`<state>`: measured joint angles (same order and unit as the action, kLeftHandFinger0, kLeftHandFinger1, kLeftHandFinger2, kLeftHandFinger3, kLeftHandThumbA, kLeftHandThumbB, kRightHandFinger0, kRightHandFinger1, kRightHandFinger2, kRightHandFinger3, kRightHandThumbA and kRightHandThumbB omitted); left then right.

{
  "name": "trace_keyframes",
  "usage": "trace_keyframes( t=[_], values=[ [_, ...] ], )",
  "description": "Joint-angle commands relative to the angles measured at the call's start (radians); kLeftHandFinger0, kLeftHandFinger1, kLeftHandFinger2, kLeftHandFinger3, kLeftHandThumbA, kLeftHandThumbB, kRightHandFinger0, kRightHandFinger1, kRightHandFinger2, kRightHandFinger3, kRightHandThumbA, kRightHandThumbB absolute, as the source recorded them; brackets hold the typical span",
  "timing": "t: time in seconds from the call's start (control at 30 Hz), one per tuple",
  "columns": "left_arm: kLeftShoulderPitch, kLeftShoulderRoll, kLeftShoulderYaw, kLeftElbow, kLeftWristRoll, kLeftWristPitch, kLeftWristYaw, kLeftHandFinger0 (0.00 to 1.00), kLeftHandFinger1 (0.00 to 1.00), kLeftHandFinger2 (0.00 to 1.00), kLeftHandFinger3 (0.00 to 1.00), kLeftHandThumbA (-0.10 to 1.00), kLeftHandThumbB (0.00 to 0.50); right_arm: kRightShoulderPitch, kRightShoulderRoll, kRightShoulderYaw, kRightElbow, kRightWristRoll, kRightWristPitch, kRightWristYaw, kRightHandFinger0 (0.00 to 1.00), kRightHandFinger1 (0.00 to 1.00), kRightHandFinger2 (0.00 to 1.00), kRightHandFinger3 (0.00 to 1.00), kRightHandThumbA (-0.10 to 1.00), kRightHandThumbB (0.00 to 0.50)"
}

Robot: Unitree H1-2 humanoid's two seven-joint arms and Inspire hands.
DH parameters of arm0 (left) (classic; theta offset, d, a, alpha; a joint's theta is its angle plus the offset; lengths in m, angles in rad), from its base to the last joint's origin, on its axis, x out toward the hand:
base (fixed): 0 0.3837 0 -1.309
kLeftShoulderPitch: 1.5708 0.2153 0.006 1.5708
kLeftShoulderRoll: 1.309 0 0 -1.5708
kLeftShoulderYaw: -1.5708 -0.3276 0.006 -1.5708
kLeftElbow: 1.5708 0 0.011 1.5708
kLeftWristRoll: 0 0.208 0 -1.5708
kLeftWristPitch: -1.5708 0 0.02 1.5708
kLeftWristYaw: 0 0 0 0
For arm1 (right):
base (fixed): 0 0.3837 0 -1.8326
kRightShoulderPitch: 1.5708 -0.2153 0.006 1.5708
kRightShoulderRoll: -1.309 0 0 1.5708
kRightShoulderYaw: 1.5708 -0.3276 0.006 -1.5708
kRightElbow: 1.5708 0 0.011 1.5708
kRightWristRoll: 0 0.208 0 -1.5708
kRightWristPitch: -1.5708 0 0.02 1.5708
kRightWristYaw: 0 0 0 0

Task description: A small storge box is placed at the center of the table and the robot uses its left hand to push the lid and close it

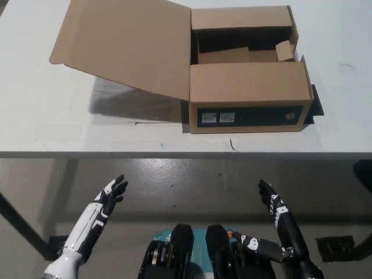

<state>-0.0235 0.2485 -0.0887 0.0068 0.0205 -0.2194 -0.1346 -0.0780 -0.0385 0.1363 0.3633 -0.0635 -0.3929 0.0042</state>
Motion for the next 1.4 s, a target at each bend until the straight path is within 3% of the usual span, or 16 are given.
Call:
trace_keyframes(
  t=[0.0,0.17,0.3,0.57,1.1,1.37],
  values=[
    [-0.014,0.015,0.013,-0.162,-0.265,-0.002,-0.11,1.0,1.0,1.0,1.0,1.0,0.308,-0.016,-0.003,0.008,-0.008,-0.006,-0.077,-0.019,1.0,1.0,1.0,1.0,1.0,0.389],
    [-0.051,0.009,0.056,-0.264,-0.548,0.16,-0.137,1.0,1.0,1.0,1.0,1.0,0.323,-0.019,-0.003,0.011,-0.006,-0.01,-0.077,-0.022,1.0,1.0,1.0,1.0,1.0,0.377],
    [-0.101,-0.007,0.106,-0.288,-0.765,0.295,-0.11,1.0,1.0,1.0,1.0,1.0,0.371,-0.015,-0.001,0.011,-0.008,-0.013,-0.077,-0.025,1.0,1.0,1.0,1.0,1.0,0.38],
    [-0.205,-0.047,0.199,-0.176,-1.01,0.407,-0.125,1.0,1.0,1.0,1.0,1.0,0.359,-0.016,-0.002,0.015,-0.006,-0.019,-0.077,-0.026,1.0,1.0,1.0,1.0,1.0,0.367],
    [-0.351,-0.117,0.341,0.139,-1.049,0.495,-0.175,1.0,1.0,1.0,1.0,1.0,0.337,-0.027,0.0,0.014,-0.002,-0.022,-0.077,-0.03,1.0,1.0,1.0,1.0,1.0,0.367],
    [-0.379,-0.136,0.39,0.184,-1.034,0.534,-0.149,1.0,1.0,1.0,1.0,1.0,0.344,-0.027,0.001,0.014,-0.003,-0.019,-0.077,-0.029,1.0,1.0,1.0,1.0,1.0,0.36]
  ],
)
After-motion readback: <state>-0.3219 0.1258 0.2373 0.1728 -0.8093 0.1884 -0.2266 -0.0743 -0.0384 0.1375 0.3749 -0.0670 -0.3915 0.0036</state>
